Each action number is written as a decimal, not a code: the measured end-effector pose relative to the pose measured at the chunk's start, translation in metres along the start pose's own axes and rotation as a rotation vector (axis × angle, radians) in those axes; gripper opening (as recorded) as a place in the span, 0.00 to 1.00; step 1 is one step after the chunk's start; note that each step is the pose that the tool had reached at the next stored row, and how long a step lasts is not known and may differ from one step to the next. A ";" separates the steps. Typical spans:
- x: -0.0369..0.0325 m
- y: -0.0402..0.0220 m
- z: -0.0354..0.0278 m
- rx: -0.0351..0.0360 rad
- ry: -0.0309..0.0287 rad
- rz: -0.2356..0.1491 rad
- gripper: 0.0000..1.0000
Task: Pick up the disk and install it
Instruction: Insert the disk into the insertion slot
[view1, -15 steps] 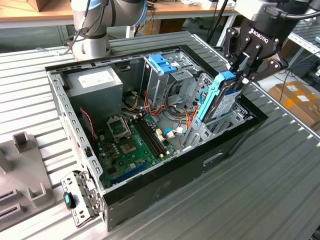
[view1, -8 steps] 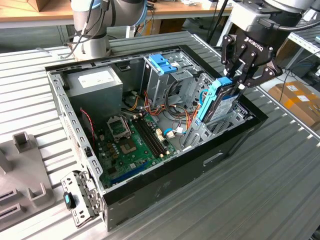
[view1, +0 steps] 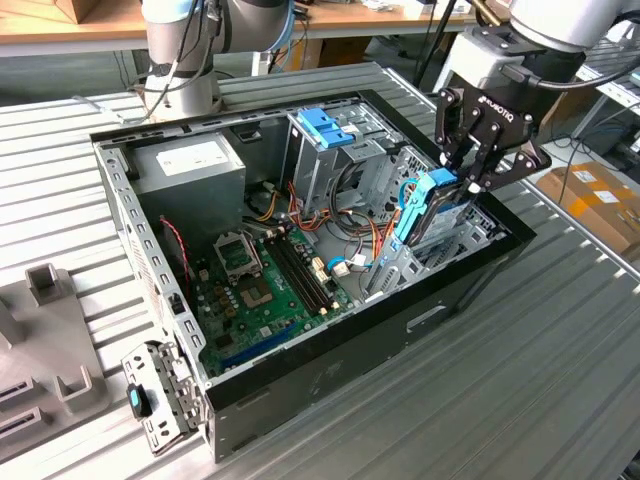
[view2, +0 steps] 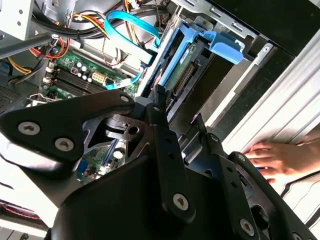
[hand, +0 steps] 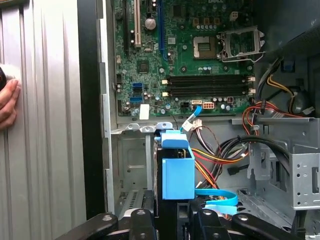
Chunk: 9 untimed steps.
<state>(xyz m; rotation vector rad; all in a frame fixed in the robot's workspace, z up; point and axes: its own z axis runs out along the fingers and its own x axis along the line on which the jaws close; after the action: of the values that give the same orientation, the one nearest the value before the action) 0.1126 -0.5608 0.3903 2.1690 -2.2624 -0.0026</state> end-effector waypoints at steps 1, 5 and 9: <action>0.0000 0.0000 0.0002 0.0000 0.0000 0.000 0.35; 0.0000 0.0000 0.0022 0.0000 -0.0001 0.000 0.35; -0.0001 -0.0001 0.0150 0.0000 0.0001 0.000 0.35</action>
<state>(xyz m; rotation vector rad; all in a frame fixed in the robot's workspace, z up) 0.1126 -0.5608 0.3752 2.1692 -2.2621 -0.0025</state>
